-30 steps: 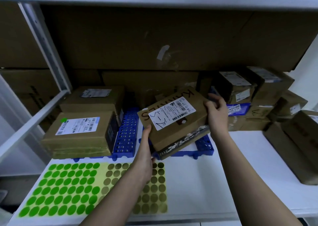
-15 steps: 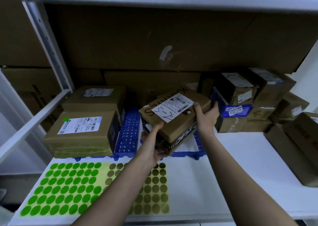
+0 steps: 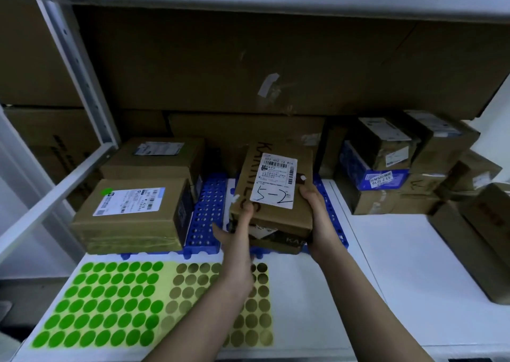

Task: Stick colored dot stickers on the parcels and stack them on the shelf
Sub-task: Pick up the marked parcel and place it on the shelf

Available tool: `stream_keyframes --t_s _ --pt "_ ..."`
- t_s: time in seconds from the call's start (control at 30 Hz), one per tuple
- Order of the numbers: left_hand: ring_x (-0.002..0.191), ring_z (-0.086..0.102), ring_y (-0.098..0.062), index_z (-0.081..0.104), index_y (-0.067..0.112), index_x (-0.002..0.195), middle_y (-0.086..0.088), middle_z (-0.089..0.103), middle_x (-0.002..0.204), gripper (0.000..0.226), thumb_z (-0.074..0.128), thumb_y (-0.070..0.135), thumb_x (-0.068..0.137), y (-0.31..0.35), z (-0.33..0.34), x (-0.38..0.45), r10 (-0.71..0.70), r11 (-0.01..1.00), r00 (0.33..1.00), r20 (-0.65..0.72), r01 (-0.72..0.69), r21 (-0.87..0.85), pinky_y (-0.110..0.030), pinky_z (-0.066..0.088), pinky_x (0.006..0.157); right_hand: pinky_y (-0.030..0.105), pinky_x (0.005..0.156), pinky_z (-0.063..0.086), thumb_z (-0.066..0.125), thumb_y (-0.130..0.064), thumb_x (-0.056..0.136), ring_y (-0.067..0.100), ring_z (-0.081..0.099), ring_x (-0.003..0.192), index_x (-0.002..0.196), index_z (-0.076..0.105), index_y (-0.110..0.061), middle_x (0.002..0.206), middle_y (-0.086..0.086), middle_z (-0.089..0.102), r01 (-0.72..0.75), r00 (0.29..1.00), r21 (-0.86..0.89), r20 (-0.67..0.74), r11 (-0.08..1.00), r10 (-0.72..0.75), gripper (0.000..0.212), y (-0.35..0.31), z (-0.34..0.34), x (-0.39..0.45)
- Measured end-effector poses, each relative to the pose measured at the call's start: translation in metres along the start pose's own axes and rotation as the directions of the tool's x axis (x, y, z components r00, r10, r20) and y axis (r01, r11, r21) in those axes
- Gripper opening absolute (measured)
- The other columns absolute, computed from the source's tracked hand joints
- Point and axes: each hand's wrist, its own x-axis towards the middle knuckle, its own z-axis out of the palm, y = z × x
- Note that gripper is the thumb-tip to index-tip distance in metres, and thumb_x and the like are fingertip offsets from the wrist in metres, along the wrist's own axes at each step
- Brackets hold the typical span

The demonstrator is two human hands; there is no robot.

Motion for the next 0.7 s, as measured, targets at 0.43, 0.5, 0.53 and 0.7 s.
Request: stream_keyframes --t_s 0.43,0.5,0.53,0.7 --pt "0.11 0.063 -0.023 0.048 0.031 0.135 -0.002 0.067 0.12 0.081 0.073 0.06 0.064 0.053 -0.02 0.011 -0.07 0.97 0.889 0.452 -0.046 0.24 -0.037 0.054 0.079 0.033 0.074 0.056 0.064 -0.042 0.079 0.026 0.067 0.104 0.139 0.041 -0.039 0.13 0.004 0.06 0.171 0.963 -0.095 0.225 0.981 -0.146 0.064 -0.028 -0.01 -0.032" --pt "0.107 0.065 -0.023 0.047 0.027 0.137 -0.004 0.066 0.12 0.076 0.068 0.056 0.069 0.055 -0.018 0.007 0.013 0.979 0.895 0.446 -0.101 0.175 -0.032 0.056 0.071 0.033 0.075 0.056 0.061 -0.04 0.078 0.026 0.066 0.106 0.139 0.04 -0.043 0.133 0.002 0.058 0.214 0.954 -0.087 0.233 0.973 -0.189 0.064 -0.027 -0.008 -0.04" --pt "0.105 0.066 -0.023 0.046 0.025 0.137 -0.006 0.066 0.12 0.075 0.067 0.054 0.071 0.055 -0.018 0.005 0.041 0.983 0.895 0.444 -0.115 0.141 -0.03 0.056 0.068 0.031 0.073 0.056 0.06 -0.039 0.078 0.025 0.067 0.106 0.139 0.039 -0.044 0.133 0.001 0.058 0.226 0.95 -0.069 0.235 0.972 -0.205 0.065 -0.026 -0.007 -0.044" --pt "0.111 0.062 -0.024 0.044 0.025 0.139 -0.006 0.062 0.127 0.079 0.064 0.054 0.068 0.055 -0.025 -0.004 0.093 0.98 0.876 0.473 -0.164 0.112 -0.034 0.054 0.077 0.029 0.074 0.056 0.057 -0.035 0.076 0.024 0.065 0.108 0.142 0.035 -0.04 0.135 0.001 0.056 0.237 0.947 -0.025 0.23 0.971 -0.225 0.07 -0.029 -0.005 -0.062"
